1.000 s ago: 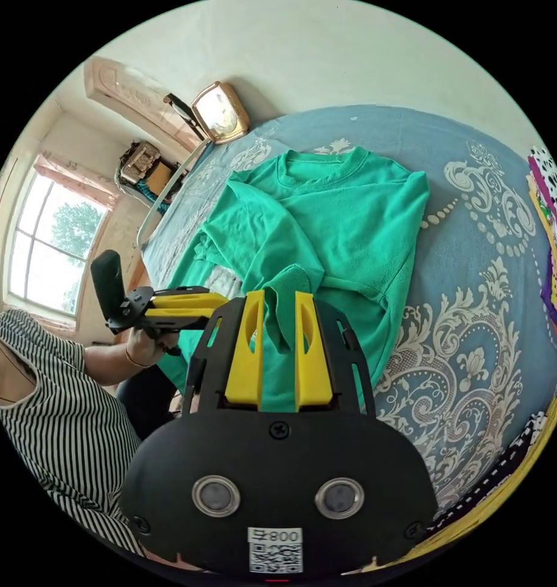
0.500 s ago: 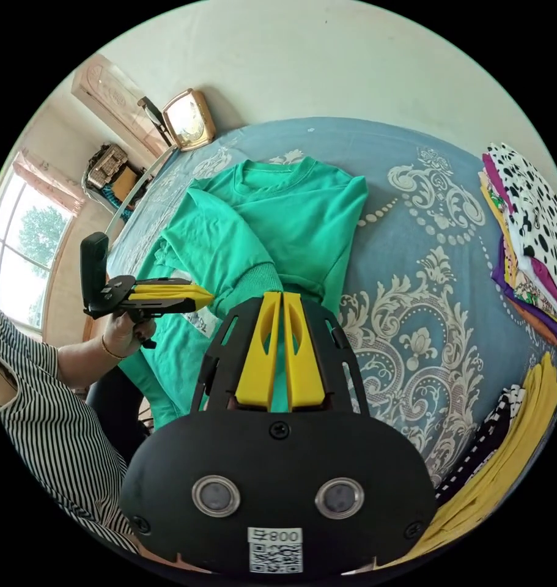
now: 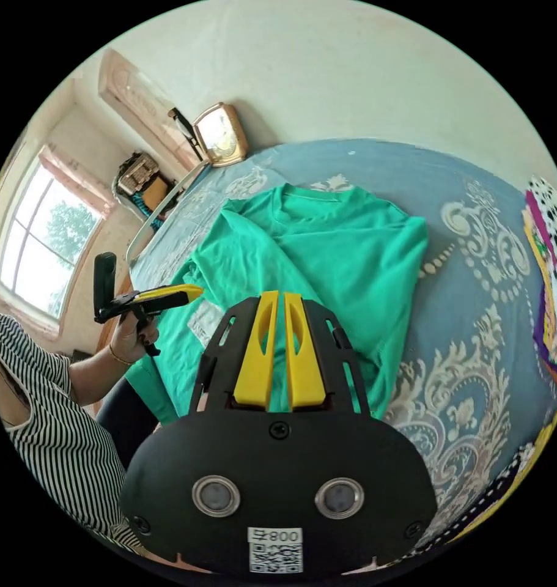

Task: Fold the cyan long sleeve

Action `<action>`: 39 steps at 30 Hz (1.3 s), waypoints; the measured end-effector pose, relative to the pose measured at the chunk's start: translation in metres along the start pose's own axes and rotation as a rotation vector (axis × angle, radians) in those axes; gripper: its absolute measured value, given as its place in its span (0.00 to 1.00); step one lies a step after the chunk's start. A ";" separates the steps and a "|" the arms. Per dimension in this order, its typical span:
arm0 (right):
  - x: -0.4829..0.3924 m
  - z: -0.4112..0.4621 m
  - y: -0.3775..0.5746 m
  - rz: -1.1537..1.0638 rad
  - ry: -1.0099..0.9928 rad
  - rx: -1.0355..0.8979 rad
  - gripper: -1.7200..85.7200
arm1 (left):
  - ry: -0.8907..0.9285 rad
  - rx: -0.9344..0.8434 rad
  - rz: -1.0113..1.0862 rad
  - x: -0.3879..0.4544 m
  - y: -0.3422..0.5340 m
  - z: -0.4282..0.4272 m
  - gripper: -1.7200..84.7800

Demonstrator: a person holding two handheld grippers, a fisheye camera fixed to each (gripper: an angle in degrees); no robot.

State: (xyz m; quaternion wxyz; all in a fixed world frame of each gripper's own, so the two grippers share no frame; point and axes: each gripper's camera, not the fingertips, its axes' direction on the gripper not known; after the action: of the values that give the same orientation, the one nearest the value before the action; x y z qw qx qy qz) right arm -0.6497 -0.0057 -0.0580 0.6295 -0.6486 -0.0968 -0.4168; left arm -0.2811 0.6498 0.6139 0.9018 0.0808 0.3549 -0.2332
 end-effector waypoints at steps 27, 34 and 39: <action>-0.300 0.297 -0.323 -0.591 0.375 -0.189 0.09 | 0.381 0.312 -0.390 -0.362 0.101 -0.074 0.03; -0.296 0.336 -0.372 -0.505 0.335 -0.245 0.06 | 0.495 0.335 -0.424 -0.411 0.124 -0.082 0.03; -0.291 0.345 -0.404 -0.464 0.291 -0.222 0.10 | 0.481 0.324 -0.403 -0.435 0.136 -0.097 0.03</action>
State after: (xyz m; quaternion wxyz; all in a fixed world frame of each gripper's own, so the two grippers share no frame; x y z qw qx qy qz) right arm -0.9523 0.4964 0.0943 0.4498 -0.6075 -0.1051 -0.6462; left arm -0.5525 0.9572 0.8351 0.7036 0.2036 0.5245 -0.4340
